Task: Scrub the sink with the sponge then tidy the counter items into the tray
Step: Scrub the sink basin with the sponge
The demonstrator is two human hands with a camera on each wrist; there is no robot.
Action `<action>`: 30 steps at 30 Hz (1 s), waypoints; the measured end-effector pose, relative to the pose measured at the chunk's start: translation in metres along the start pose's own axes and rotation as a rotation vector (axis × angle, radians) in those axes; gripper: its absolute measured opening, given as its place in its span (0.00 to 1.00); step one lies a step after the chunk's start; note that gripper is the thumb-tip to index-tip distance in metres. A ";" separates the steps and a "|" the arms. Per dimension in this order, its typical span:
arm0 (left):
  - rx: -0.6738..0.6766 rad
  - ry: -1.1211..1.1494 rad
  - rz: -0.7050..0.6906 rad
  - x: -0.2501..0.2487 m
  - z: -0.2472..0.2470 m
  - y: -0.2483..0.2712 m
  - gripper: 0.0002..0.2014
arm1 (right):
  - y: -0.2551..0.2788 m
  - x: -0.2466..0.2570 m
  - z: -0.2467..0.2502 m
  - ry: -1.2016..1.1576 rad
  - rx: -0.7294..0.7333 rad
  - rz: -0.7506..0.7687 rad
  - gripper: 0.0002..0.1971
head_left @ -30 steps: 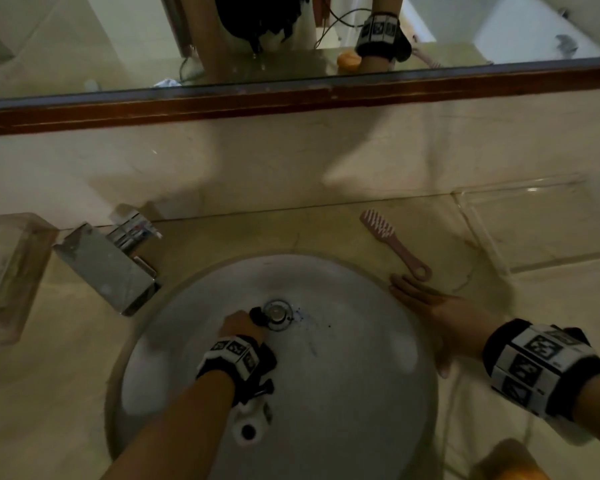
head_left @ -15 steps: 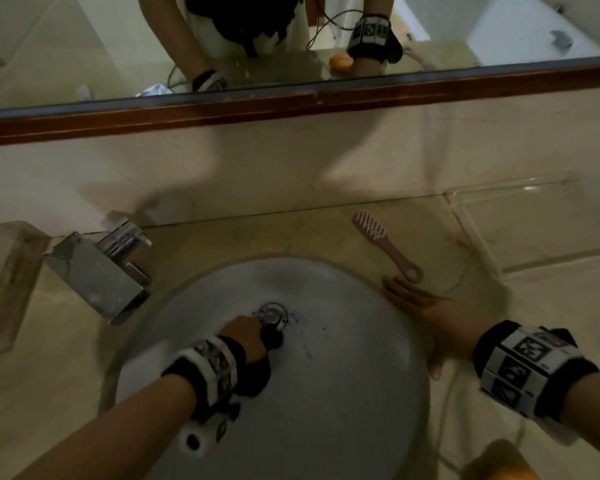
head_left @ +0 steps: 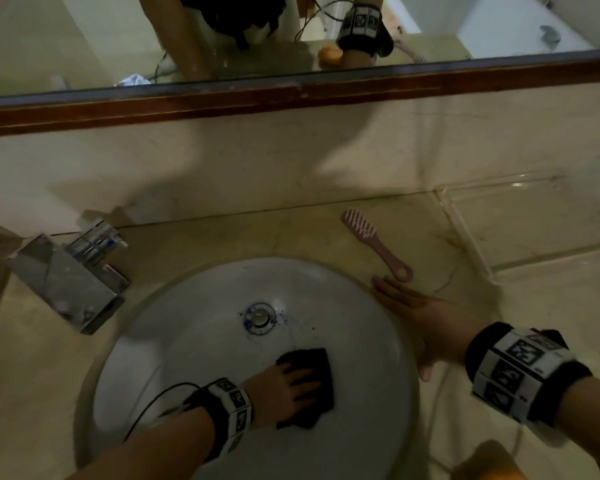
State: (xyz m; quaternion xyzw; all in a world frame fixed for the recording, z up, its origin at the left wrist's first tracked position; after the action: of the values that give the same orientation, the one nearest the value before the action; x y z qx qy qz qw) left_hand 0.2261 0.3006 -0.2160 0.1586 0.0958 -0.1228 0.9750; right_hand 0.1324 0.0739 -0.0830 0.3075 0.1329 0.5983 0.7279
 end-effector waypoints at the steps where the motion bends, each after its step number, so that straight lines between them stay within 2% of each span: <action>1: -0.032 -0.037 0.033 0.008 -0.004 0.002 0.15 | 0.000 0.000 -0.001 0.000 0.003 -0.004 0.71; 2: -0.051 -0.068 0.064 0.016 -0.006 0.004 0.15 | 0.000 0.000 -0.001 -0.002 0.005 -0.008 0.71; 6: 0.016 -0.107 0.314 0.072 -0.013 0.014 0.21 | -0.001 -0.001 -0.001 -0.007 -0.001 0.001 0.72; 7: 0.011 -0.118 0.341 0.080 -0.007 0.016 0.16 | -0.001 -0.001 -0.001 -0.006 0.000 0.003 0.71; 8: -0.043 -0.146 0.313 0.083 0.001 0.017 0.09 | -0.001 -0.002 -0.002 -0.009 0.001 0.004 0.71; 9: -0.095 -0.162 0.245 0.081 0.010 0.016 0.14 | -0.002 -0.002 -0.002 -0.012 0.001 0.004 0.72; 10: -0.206 -0.165 0.169 0.078 0.018 0.010 0.24 | -0.003 -0.003 -0.003 -0.015 -0.004 0.008 0.72; 11: -0.301 -0.162 0.134 0.070 0.030 0.004 0.29 | -0.003 -0.004 -0.004 -0.012 -0.010 0.011 0.73; 12: -0.390 -0.178 0.090 0.061 0.041 -0.003 0.27 | -0.004 -0.004 -0.005 -0.006 -0.015 0.014 0.73; 14: -0.460 -0.198 -0.009 0.047 0.051 -0.017 0.18 | -0.004 -0.004 -0.005 0.001 -0.021 0.011 0.72; 18: -0.390 -0.163 -0.092 0.033 0.045 -0.048 0.18 | -0.002 -0.003 -0.004 -0.014 -0.022 0.017 0.71; 20: -0.349 -0.185 -0.060 0.033 0.031 -0.053 0.11 | -0.003 -0.003 -0.004 -0.014 -0.017 0.014 0.71; 21: -0.317 -0.197 -0.019 0.035 0.023 -0.052 0.10 | -0.004 -0.003 -0.005 -0.009 -0.016 0.012 0.72; 23: -0.243 -0.166 0.079 0.043 0.010 -0.049 0.14 | -0.005 -0.004 -0.006 -0.002 -0.025 0.008 0.73; 26: -0.211 -0.155 0.262 0.062 0.008 -0.035 0.14 | -0.005 -0.005 -0.006 0.001 -0.032 0.003 0.73; 28: -0.146 -0.121 0.365 0.081 0.004 -0.022 0.22 | -0.004 -0.004 -0.005 -0.002 -0.031 -0.009 0.73; 30: -0.142 -0.125 0.377 0.094 0.003 -0.010 0.24 | -0.005 -0.004 -0.005 0.000 -0.038 -0.014 0.73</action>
State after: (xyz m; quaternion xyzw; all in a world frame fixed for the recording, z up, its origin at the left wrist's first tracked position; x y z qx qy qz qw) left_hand 0.3133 0.2704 -0.2375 0.0966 0.0121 0.0590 0.9935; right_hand 0.1325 0.0713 -0.0909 0.2927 0.1239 0.5956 0.7377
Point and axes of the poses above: each hand's wrist, its own y-axis away from the middle knuckle, its own z-axis out of the back of the hand, x = y × z, the point moved 2 cm from there along -y, towards the middle knuckle, and after that the axes turned 6 degrees about -x, right-handed, at the moved point
